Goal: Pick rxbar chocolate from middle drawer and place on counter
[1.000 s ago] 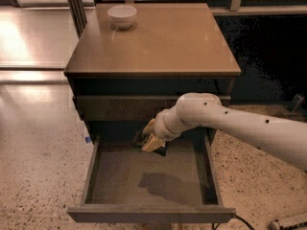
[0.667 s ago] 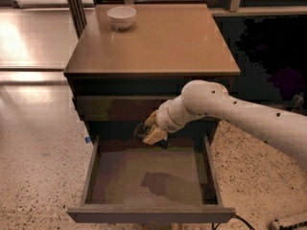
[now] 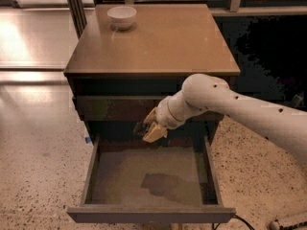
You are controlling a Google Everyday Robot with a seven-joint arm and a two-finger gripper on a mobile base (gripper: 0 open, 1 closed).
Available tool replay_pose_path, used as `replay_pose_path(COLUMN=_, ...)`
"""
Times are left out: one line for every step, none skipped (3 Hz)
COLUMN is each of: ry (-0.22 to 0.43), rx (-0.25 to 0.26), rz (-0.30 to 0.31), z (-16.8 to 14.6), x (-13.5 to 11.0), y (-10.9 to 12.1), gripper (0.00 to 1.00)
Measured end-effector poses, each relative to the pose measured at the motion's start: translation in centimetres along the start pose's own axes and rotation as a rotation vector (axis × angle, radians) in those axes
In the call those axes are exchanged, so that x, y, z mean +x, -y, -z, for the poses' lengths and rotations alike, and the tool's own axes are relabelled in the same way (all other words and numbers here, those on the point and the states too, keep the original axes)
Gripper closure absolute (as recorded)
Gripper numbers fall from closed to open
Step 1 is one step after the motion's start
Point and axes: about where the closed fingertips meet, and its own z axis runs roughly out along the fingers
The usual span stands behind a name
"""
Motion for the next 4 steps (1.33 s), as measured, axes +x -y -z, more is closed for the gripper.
replay_pose_path(ry=0.011, rx=-0.029, rz=0.044, z=4.0, x=-3.5, y=1.0, gripper=1.0)
replay_pose_path(ry=0.005, rx=-0.046, rz=0.096, z=7.9, x=-7.1, y=1.9, gripper=1.0)
replay_pose_path(ry=-0.004, rx=-0.034, rz=0.148, z=11.7, x=-10.5, y=3.1, gripper=1.0)
replay_pose_path(ry=-0.009, rx=0.013, rz=0.187, z=15.8, x=-13.9, y=5.8, gripper=1.0)
